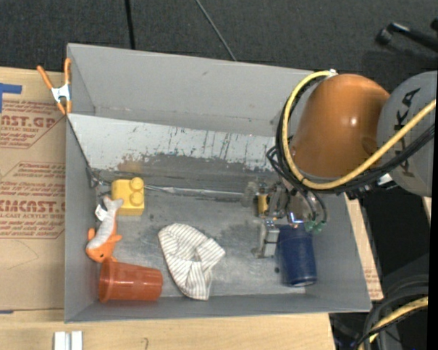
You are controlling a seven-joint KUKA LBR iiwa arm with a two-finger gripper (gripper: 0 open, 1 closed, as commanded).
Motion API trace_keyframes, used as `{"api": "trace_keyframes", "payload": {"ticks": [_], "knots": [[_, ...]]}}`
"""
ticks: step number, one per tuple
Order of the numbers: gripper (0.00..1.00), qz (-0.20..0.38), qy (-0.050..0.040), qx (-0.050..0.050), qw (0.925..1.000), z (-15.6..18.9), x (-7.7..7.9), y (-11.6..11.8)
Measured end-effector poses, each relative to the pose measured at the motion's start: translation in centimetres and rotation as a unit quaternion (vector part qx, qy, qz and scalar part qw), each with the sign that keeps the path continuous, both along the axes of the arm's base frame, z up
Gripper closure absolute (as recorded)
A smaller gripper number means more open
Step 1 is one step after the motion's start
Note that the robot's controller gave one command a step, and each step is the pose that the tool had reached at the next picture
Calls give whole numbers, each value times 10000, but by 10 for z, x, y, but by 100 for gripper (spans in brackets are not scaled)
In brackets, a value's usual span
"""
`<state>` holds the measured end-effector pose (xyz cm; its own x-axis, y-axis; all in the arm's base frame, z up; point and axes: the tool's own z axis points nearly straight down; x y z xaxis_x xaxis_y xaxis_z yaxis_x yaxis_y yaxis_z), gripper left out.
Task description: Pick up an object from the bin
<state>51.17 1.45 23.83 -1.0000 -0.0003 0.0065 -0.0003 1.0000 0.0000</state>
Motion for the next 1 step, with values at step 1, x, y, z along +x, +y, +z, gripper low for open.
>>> {"api": "trace_keyframes", "payload": {"ticks": [1], "knots": [[0,0,-40,1,10000,4,2,0]]}}
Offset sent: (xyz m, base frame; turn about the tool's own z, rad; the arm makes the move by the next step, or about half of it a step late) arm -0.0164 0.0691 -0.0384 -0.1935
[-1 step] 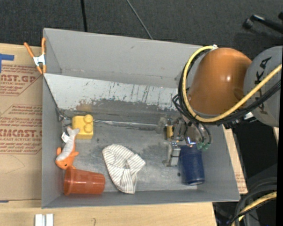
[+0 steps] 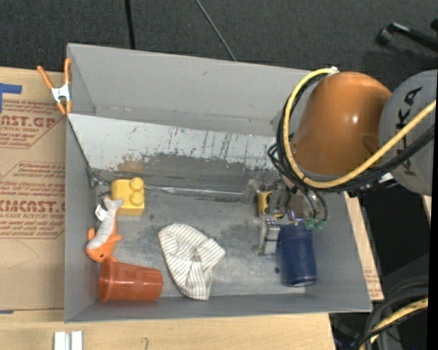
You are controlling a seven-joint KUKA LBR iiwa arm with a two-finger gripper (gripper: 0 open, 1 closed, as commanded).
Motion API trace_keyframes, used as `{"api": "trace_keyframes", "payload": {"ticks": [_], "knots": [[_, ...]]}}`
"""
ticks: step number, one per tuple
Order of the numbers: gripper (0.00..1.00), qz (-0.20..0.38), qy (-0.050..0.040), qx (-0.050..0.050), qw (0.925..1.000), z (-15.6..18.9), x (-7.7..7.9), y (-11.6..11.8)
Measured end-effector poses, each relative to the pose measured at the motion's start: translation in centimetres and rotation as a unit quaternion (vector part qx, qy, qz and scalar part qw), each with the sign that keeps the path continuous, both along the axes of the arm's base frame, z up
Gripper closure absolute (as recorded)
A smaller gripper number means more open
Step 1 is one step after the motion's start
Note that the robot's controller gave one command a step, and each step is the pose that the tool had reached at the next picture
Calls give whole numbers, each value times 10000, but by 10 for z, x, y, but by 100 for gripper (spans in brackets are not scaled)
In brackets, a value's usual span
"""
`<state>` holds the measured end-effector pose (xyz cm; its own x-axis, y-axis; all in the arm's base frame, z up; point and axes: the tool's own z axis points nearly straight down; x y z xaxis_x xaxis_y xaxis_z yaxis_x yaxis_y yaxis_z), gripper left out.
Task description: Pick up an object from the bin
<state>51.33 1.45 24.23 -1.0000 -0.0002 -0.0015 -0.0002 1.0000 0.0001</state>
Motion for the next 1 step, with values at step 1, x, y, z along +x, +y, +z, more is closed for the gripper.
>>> {"api": "trace_keyframes", "payload": {"ticks": [1], "knots": [[0,402,-26,-12,9992,-17,-6,28]]}}
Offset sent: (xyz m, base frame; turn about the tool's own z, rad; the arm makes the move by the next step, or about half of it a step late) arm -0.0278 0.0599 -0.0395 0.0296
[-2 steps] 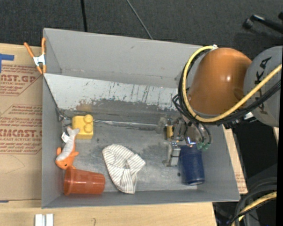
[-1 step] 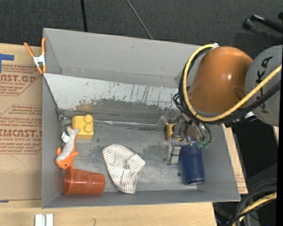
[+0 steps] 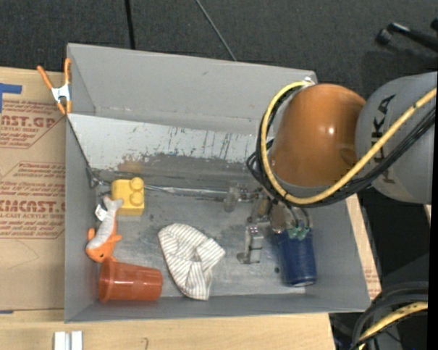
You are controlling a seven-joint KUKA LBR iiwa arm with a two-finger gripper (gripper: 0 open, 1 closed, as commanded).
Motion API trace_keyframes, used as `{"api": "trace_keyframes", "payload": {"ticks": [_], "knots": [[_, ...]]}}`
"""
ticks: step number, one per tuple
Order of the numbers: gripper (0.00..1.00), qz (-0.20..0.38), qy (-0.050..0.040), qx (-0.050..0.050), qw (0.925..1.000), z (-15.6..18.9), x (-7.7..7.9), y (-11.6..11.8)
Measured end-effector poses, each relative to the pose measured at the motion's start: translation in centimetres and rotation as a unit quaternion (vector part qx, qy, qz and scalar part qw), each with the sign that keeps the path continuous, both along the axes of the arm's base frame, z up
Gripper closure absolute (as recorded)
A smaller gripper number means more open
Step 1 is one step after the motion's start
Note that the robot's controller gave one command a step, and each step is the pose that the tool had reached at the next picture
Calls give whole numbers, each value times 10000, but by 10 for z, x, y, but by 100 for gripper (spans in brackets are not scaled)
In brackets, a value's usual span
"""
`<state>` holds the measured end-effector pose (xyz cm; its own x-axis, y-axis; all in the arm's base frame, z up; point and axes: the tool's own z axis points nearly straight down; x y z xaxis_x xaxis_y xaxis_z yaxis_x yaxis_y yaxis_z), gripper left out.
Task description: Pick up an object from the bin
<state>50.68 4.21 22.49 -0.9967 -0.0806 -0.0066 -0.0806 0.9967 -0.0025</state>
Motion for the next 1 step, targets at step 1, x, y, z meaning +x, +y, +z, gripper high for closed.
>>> {"api": "trace_keyframes", "payload": {"ticks": [1], "knots": [[0,-153,29,18,9999,-17,-14,27]]}}
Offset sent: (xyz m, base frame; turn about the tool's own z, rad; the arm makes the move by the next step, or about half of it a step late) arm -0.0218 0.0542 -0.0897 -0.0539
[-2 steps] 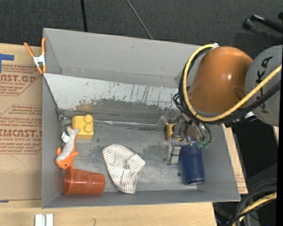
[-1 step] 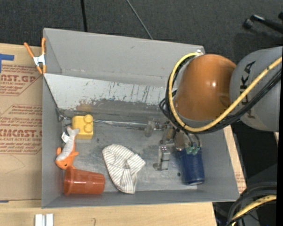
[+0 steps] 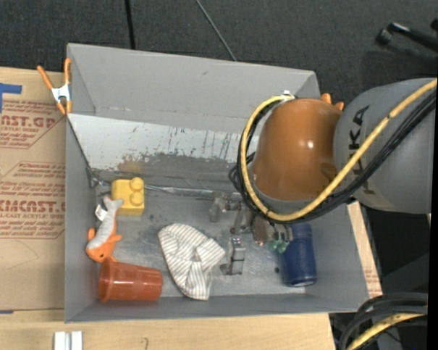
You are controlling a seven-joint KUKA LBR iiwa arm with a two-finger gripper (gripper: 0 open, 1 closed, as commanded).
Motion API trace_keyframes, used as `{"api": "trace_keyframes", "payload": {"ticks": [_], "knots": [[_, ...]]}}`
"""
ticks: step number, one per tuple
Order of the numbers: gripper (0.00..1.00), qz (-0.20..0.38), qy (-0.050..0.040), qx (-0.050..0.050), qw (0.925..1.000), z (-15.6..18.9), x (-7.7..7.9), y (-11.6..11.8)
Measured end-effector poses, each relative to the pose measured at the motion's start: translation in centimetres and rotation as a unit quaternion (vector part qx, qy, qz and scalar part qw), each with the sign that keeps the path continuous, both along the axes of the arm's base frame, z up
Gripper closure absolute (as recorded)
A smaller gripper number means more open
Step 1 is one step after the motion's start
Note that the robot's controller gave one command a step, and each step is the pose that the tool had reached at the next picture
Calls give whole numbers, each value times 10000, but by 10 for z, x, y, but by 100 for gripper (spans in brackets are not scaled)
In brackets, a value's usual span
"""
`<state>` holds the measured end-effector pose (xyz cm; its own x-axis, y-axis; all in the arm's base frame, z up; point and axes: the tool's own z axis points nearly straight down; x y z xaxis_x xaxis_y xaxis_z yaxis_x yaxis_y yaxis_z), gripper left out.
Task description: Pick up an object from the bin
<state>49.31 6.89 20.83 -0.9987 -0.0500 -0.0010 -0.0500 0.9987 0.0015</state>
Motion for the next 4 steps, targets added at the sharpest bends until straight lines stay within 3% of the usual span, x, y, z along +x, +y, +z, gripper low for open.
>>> {"api": "trace_keyframes", "payload": {"ticks": [1,2,3,4], "knots": [[0,-208,-11,-2,9998,-35,-3,14],[0,577,-3,-7,9983,-77,-7,26],[100,991,5,-5,9951,-129,3,4],[100,991,5,-4,9951,-129,3,4]]}}
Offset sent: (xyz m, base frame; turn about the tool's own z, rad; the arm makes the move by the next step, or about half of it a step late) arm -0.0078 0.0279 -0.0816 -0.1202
